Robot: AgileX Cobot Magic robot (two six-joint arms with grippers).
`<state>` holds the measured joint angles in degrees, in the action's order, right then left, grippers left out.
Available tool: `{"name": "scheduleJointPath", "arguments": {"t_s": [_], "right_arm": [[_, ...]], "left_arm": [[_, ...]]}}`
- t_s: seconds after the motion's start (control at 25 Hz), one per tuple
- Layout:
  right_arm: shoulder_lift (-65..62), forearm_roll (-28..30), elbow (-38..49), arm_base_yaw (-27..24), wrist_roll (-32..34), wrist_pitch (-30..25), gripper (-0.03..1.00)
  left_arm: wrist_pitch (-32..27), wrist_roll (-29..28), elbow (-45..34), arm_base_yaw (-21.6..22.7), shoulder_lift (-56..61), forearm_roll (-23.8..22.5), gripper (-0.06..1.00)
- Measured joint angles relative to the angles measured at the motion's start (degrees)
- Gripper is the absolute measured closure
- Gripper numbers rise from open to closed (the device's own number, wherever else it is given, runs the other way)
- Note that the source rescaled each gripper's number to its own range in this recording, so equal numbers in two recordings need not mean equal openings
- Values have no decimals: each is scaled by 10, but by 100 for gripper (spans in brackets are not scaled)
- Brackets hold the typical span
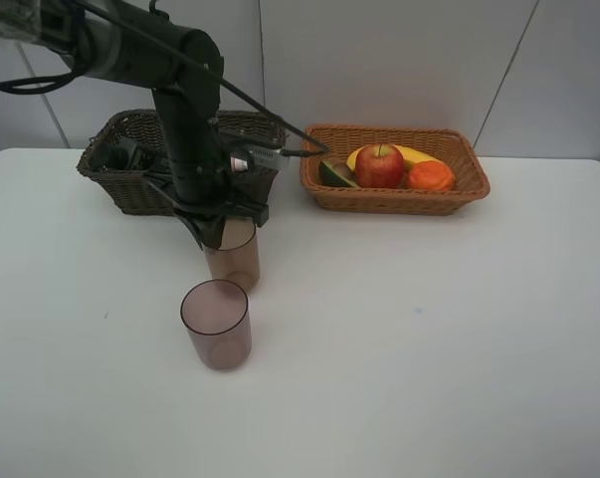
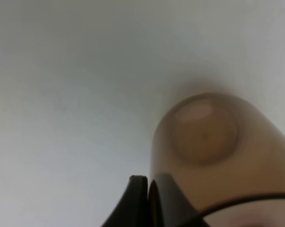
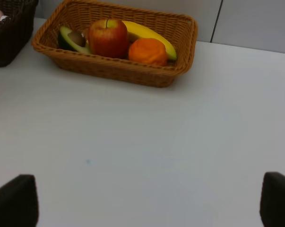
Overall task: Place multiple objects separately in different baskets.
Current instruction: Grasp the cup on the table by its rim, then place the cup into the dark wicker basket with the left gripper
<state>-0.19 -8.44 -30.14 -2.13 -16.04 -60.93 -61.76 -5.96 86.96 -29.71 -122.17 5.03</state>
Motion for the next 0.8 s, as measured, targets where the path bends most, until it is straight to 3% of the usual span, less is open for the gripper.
{"name": "scheduleJointPath", "arguments": {"t_s": [0.28,0.8], "right_arm": [[0,0,0,0,0,0,-2],[0,0,0,0,0,0,-2]], "left_arm": [[-74,0,66,0,0,-10,94],[-78,0,186,5,0,-26,94]]}}
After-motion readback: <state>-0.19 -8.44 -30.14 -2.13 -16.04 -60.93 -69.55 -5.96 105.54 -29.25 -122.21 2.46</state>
